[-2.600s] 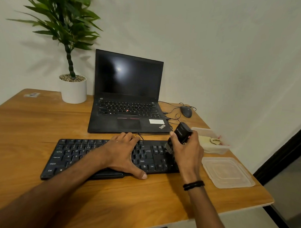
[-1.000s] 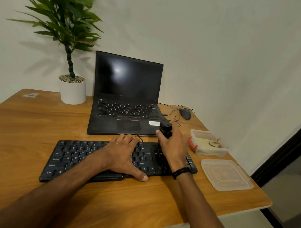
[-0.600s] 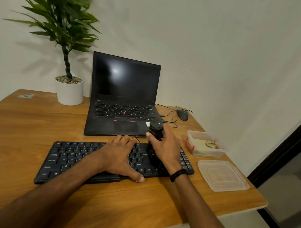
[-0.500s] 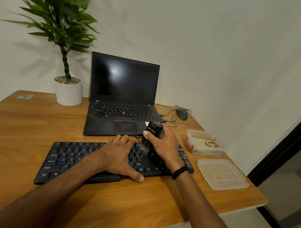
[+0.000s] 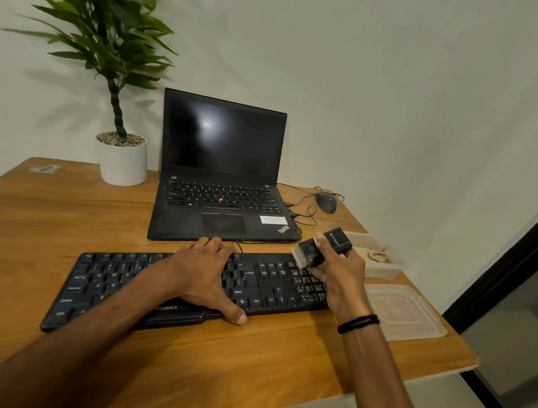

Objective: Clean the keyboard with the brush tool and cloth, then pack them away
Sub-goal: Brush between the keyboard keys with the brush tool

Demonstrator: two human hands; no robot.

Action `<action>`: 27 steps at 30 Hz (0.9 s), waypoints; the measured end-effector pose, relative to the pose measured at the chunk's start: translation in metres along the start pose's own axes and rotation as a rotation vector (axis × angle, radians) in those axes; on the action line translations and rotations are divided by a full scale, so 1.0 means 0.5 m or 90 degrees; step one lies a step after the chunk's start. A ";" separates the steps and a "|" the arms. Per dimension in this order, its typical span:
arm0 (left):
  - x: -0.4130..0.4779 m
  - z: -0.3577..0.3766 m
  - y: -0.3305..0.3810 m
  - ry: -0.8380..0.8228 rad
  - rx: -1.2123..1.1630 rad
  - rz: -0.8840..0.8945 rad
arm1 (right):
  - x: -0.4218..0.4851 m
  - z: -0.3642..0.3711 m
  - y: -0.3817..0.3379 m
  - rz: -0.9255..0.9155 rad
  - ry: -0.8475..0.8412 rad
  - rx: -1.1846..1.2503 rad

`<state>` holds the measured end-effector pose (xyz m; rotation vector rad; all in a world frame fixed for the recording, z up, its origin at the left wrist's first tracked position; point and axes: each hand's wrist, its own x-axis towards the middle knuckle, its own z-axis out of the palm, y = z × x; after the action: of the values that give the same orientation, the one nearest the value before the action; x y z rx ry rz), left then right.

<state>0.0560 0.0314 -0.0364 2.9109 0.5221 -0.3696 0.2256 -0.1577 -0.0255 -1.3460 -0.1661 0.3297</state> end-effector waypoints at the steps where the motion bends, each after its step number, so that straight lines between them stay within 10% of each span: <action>1: -0.001 -0.001 0.001 -0.006 0.000 -0.002 | -0.001 0.002 0.003 -0.005 -0.008 -0.003; 17: 0.057 -0.029 0.095 0.003 0.027 0.013 | -0.050 0.018 -0.007 -0.305 -0.141 -0.641; 27: 0.043 -0.005 0.091 0.053 0.028 0.010 | -0.067 -0.056 -0.026 -0.286 -0.064 -0.487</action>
<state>0.0924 -0.0037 -0.0348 2.9817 0.5082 -0.2608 0.2043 -0.1968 -0.0168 -1.9872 -0.7218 -0.0673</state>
